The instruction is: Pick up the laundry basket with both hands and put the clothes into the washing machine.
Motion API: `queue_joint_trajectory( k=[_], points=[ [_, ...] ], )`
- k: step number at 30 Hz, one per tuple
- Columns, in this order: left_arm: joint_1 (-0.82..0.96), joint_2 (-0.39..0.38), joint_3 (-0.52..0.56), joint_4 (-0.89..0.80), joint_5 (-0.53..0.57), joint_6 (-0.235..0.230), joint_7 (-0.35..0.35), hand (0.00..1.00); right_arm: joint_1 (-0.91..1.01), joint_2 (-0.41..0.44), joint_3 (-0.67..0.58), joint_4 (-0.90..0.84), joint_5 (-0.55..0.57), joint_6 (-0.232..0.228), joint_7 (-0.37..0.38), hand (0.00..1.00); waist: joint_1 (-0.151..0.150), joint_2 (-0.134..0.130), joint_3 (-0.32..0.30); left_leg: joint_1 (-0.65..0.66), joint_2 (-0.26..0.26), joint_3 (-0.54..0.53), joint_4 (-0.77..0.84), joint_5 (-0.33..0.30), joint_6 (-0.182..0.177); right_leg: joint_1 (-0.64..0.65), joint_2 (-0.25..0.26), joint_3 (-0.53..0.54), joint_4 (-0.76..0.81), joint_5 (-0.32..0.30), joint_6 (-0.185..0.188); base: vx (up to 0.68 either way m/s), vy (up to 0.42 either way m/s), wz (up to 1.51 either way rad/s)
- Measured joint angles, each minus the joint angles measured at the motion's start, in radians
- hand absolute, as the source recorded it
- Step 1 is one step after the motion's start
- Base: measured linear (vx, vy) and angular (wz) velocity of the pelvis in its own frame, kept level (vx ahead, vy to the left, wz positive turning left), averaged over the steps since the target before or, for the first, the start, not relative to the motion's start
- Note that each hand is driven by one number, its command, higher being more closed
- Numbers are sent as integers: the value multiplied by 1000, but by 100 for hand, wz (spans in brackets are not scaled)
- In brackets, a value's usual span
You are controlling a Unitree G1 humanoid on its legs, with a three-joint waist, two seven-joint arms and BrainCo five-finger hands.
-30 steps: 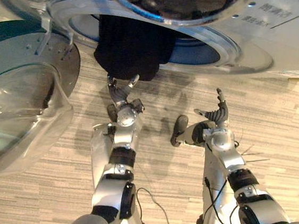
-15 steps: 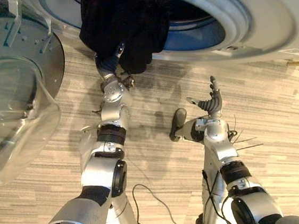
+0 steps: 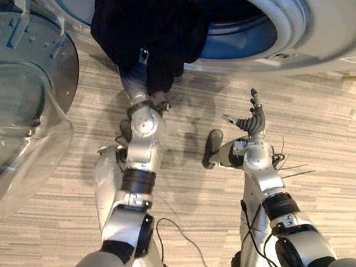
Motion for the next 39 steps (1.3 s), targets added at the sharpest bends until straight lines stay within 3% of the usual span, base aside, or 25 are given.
queue_joint_trajectory(
  k=[9, 15, 19, 20, 25, 28, 39],
  points=[
    [-63, 40, -15, -38, 145, 12, 18, 100, -3, -2, 5, 0, 36, 7, 6, 0, 2, 4, -2, 8, -6, 1, -1, -2, 5, 6, -4, 1, 4, 2, -7, 19, -41, 2],
    [-377, 218, -13, 79, 300, 57, 74, 100, -2, 6, 7, -2, 42, -15, 8, 0, -1, 4, -2, -2, 11, 6, 7, 1, 11, -9, 12, 6, -2, 10, -12, 35, -36, -10],
    [-552, 329, -32, 197, 428, 121, 72, 100, 2, 19, 1, -31, 41, -27, 10, 0, -7, 4, -2, -19, 31, 5, 34, -12, 24, -18, 22, 5, 2, 12, -16, 56, -13, -17],
    [-593, 357, -54, 222, 483, 140, 68, 0, 8, 20, 1, -46, 41, -40, 12, 0, -7, 4, -2, -25, 39, 6, 46, -20, 28, -24, 26, 8, 6, 12, -16, 58, -11, -17],
    [-728, 444, -72, 328, 648, 187, 56, 0, 19, 36, 0, -100, 45, -60, 23, 0, -26, 4, -2, -41, 45, 12, 83, -40, 34, -46, 32, 29, 31, 9, -8, 45, -17, -9],
    [-760, 477, -72, 356, 711, 224, 3, 0, 23, 36, 13, -121, 68, -71, 35, 0, -33, 4, -2, -42, 45, 22, 90, -53, 36, -55, 33, 40, 31, 12, 1, 30, -19, -5],
    [-769, 461, -96, 400, 925, 284, -65, 0, 29, 17, 53, -135, 100, -85, 69, 0, -34, 4, -2, -54, 41, 31, 147, -92, 65, -59, 29, 63, 61, -1, 33, 50, -20, -1]
  ],
)
